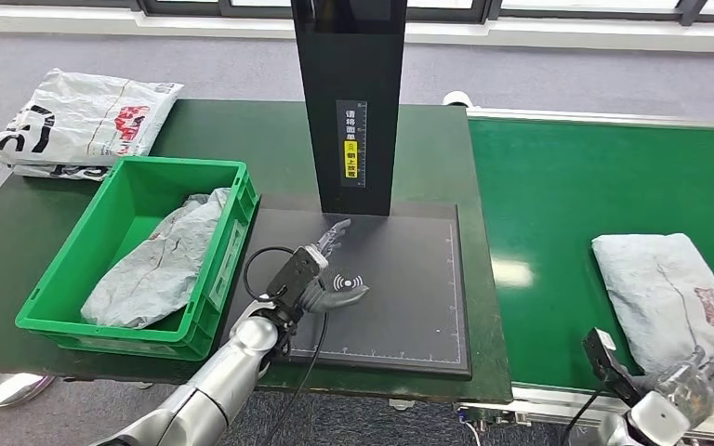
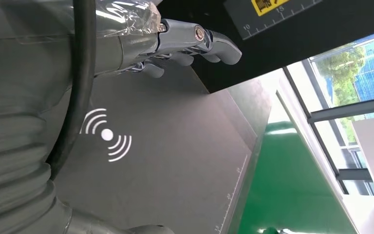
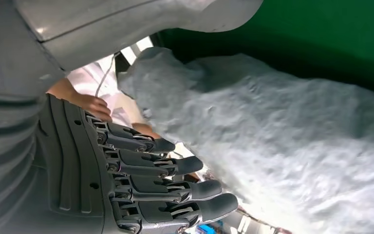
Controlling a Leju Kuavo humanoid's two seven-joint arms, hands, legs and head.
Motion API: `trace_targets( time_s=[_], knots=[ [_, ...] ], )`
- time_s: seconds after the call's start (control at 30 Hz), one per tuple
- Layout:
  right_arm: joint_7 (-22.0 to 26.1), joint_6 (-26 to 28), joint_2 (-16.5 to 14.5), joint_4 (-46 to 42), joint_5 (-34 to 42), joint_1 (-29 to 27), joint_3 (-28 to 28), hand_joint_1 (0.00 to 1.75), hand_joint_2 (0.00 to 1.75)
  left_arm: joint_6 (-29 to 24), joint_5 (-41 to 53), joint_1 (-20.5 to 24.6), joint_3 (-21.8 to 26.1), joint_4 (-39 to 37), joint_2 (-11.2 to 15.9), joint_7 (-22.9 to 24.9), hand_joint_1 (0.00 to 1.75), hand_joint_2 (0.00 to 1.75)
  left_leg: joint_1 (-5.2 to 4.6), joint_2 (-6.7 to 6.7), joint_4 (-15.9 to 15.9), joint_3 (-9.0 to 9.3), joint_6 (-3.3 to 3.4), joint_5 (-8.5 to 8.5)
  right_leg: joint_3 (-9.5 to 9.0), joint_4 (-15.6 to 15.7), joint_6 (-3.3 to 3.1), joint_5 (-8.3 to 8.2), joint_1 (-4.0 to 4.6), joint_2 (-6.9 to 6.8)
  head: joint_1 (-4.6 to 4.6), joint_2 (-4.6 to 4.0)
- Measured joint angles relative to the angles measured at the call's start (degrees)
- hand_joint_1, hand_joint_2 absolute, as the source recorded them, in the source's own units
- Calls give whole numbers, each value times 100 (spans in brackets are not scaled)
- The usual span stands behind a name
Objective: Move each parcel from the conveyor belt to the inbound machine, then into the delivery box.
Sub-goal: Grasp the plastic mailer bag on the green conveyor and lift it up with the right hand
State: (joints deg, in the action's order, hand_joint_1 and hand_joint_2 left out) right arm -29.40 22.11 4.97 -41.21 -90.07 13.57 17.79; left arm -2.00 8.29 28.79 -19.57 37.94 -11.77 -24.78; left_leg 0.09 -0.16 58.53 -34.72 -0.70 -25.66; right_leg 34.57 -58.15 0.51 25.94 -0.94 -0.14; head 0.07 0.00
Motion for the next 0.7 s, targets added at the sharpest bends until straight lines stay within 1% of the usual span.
trace_targets(
  time_s=[0.03,0.13,0.17,0.3,0.37,0.7],
  knots=[
    [-39,0,25,79,1,36,-67,26,175,-8,-1,-20,9,25,10,5,0,175,0,0,0,0,0,0,0,0,0,0,0,0,1,0],
    [-65,-60,81,279,22,144,-220,157,175,-37,-3,-76,34,92,39,26,0,175,0,2,0,0,0,-1,0,0,0,0,0,6,1,0],
    [-4,-146,91,348,61,184,-244,175,175,-44,-7,-90,38,104,47,32,0,175,0,2,0,0,0,-2,0,0,1,1,0,6,1,0],
    [549,-680,98,668,427,366,-256,175,175,-52,-39,-113,45,110,77,34,0,175,2,4,1,5,2,-4,-4,1,2,1,2,9,1,0],
    [745,-809,98,795,542,451,-256,175,175,-54,-54,-114,47,108,87,26,0,175,3,6,3,11,4,-5,-9,2,2,0,3,11,0,0],
    [858,-860,122,1088,578,687,-254,175,175,-83,-75,-137,62,110,132,17,0,175,5,7,10,28,3,-4,-30,3,5,-6,13,11,0,0]
  ],
)
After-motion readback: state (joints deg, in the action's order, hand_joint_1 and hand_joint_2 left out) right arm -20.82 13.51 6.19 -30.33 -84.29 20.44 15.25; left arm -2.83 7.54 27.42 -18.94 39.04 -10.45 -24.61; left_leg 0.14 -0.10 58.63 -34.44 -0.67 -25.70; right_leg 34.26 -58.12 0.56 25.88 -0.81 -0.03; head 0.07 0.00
